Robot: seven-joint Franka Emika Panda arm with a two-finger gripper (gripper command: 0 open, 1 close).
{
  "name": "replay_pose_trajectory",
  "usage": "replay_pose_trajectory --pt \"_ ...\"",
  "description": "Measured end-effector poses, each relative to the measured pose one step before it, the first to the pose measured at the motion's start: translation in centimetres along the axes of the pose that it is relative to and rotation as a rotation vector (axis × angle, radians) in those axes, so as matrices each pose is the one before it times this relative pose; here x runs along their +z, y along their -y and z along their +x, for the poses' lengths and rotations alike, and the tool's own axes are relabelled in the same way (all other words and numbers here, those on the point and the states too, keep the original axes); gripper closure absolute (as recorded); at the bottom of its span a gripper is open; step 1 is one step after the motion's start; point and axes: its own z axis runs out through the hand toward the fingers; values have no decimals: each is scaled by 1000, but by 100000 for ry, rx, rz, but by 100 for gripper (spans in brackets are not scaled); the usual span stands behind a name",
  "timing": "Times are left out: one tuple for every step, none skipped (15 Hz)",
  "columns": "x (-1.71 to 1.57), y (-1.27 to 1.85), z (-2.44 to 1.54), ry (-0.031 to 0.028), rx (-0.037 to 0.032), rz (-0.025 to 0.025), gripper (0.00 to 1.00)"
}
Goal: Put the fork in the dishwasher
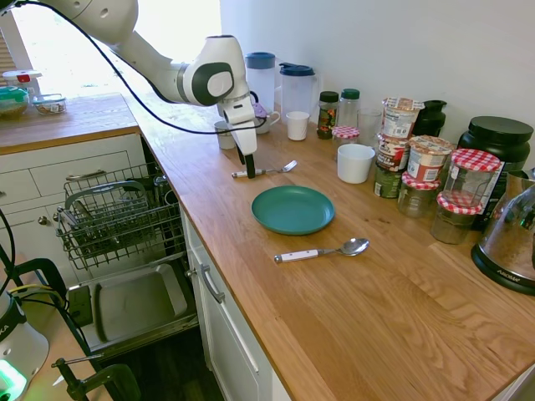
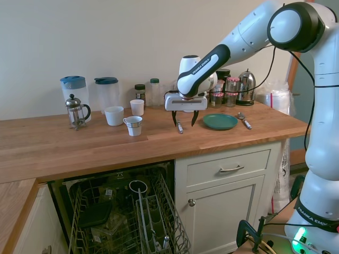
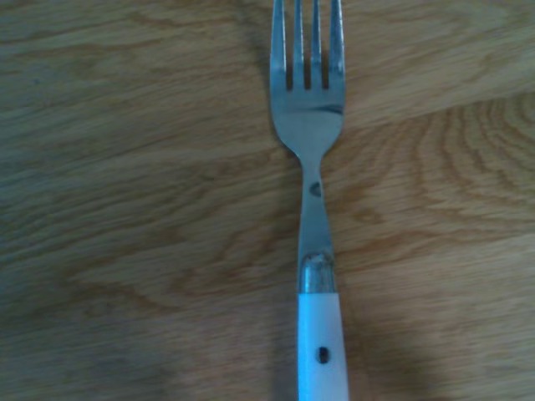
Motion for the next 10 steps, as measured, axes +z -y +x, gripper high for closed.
replay_pose_trajectory --pt "163 209 -101 0 165 -1076 0" --pt "218 223 19 -350 314 -861 0" --pt "351 192 45 -248 323 -769 0" --pt "338 277 54 -123 239 -327 100" --pt "328 301 34 -78 72 -208 100" --pt "109 310 20 -110 -29 69 100" --pt "1 250 -72 -51 -97 8 100" --pt "-141 151 -99 -31 -108 6 100" --pt "-90 66 -103 22 -168 -165 100" --pt "15 -15 -136 74 -205 -421 100"
